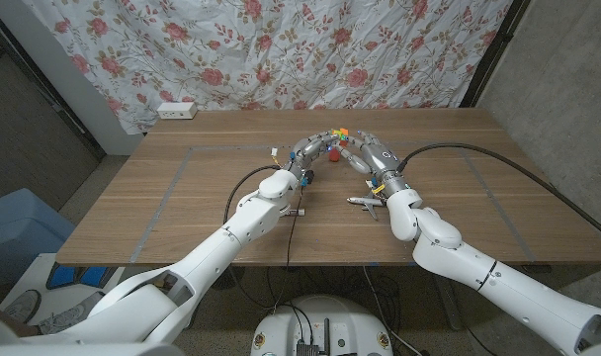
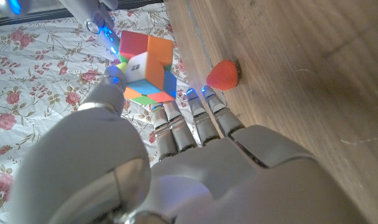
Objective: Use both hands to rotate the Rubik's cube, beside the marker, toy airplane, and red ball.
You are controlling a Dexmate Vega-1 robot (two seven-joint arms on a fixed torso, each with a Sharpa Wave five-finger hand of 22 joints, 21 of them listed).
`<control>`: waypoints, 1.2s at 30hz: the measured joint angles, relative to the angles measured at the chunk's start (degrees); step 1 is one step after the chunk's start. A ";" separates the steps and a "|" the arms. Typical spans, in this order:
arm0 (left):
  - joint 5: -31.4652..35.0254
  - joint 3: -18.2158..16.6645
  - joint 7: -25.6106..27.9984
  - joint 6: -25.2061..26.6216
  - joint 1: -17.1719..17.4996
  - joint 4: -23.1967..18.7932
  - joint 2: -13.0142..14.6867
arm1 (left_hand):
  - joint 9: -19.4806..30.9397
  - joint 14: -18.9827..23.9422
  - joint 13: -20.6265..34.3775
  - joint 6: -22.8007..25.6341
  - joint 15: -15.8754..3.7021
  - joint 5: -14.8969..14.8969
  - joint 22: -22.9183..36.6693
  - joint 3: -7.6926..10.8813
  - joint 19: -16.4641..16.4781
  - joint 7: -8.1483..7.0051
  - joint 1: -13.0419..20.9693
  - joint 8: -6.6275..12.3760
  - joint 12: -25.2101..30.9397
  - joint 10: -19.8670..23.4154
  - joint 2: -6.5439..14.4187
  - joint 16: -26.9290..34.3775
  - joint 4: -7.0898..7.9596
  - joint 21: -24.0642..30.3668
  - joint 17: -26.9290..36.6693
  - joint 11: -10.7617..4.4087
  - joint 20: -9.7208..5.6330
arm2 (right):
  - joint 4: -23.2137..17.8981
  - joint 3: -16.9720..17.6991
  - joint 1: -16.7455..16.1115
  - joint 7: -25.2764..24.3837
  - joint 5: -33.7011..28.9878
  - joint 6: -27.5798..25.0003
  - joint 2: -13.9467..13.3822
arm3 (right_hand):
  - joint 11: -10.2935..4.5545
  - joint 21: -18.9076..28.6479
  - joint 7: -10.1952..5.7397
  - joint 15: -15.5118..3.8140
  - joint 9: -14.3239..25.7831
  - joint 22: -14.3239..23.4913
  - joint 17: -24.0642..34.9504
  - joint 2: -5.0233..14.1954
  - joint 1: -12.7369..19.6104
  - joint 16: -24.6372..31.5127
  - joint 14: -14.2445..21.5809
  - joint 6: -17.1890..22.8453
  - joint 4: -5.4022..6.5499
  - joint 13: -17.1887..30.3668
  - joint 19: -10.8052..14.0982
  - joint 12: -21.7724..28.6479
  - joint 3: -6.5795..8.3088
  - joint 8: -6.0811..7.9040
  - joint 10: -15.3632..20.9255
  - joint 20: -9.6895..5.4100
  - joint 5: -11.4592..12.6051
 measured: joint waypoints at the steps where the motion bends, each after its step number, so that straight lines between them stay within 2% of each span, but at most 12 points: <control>1: -0.19 -0.03 -0.03 0.00 0.06 0.00 -0.07 | 0.00 0.00 0.00 0.00 0.00 0.00 0.00 0.00 0.00 0.00 0.00 0.00 0.00 0.00 0.00 0.00 0.00 0.00 0.00 0.00 0.00 | -0.10 -0.02 -0.07 0.04 -0.05 -0.05 -0.05 | 0.00 0.00 0.04 0.00 0.00 0.00 0.00 0.00 0.00 0.00 0.00 0.04 0.00 0.00 0.00 0.00 0.00 0.00 0.00 0.00 0.00; 31: -3.60 -0.78 0.84 0.62 1.86 -1.17 -1.21 | 0.00 0.00 0.07 0.74 0.00 -0.03 0.01 -0.08 -0.94 0.32 0.17 0.23 0.25 0.82 -0.17 0.00 -0.05 -0.83 0.01 0.65 0.49 | -1.43 -0.27 -1.79 -0.53 -1.93 -0.14 -0.51 | -0.21 0.00 0.26 -0.25 0.08 0.00 -0.16 0.00 0.00 0.00 -0.24 1.72 0.32 0.00 0.01 0.24 0.32 0.34 0.22 0.00 0.00; 36: -4.36 -1.05 0.99 0.62 2.09 -1.12 -1.59 | 0.01 0.00 0.01 0.75 0.00 -0.03 0.01 -0.08 -0.94 0.33 0.24 0.23 0.65 1.11 -0.25 0.00 -0.05 -1.04 0.01 0.95 0.49 | -1.50 -0.30 -1.97 -0.68 -2.22 0.16 -0.52 | -0.52 0.00 0.34 -0.54 0.05 0.00 -0.16 0.00 0.00 0.00 -0.10 2.40 0.32 0.00 0.01 0.24 0.32 0.78 0.53 0.00 0.00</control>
